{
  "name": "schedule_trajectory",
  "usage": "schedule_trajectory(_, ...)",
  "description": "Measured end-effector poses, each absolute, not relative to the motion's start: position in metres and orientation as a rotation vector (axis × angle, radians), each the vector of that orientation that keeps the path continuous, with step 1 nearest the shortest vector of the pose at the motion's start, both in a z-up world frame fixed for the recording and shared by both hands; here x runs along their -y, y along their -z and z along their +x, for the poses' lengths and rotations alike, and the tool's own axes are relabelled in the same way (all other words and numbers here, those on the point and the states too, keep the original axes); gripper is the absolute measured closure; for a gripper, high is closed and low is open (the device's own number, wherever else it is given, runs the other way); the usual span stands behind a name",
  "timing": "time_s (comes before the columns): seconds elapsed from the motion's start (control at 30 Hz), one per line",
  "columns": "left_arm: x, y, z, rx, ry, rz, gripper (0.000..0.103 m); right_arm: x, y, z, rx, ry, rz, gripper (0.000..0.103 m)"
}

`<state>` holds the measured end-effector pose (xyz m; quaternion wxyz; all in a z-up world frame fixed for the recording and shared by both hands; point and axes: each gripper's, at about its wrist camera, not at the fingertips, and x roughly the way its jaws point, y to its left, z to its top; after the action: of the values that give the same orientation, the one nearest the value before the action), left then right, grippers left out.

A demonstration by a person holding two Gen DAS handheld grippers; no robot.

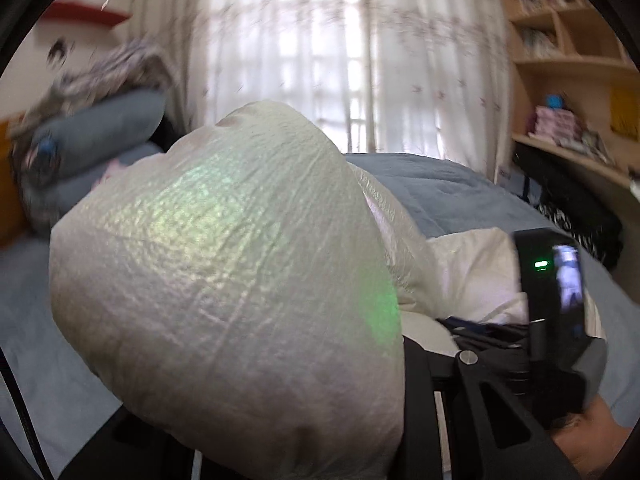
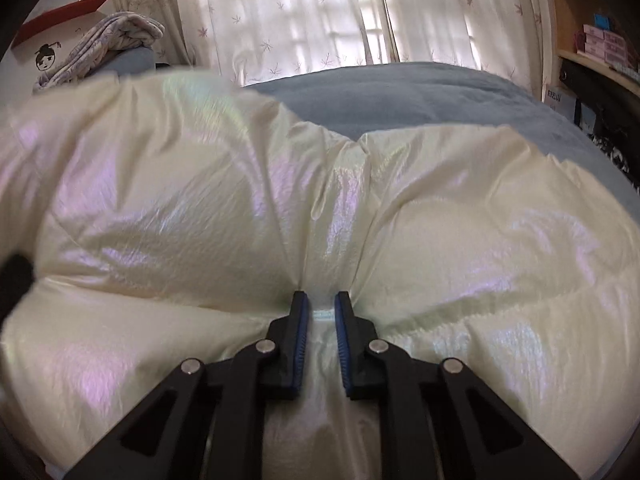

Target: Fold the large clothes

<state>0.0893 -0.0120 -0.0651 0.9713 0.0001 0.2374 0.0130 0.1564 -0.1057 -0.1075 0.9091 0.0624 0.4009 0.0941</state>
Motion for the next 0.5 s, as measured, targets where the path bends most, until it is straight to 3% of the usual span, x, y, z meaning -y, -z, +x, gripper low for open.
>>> schedule_trajectory(0.3,0.113,0.050,0.082,-0.434,0.018,0.365,0.081,0.125,0.130,0.165,-0.895,-0.298,0.229,0.092)
schedule_trajectory(0.5,0.136,0.040,0.086,-0.435,-0.021,0.455,0.081,0.149,0.104,0.157,-0.937,-0.395,0.232,0.094)
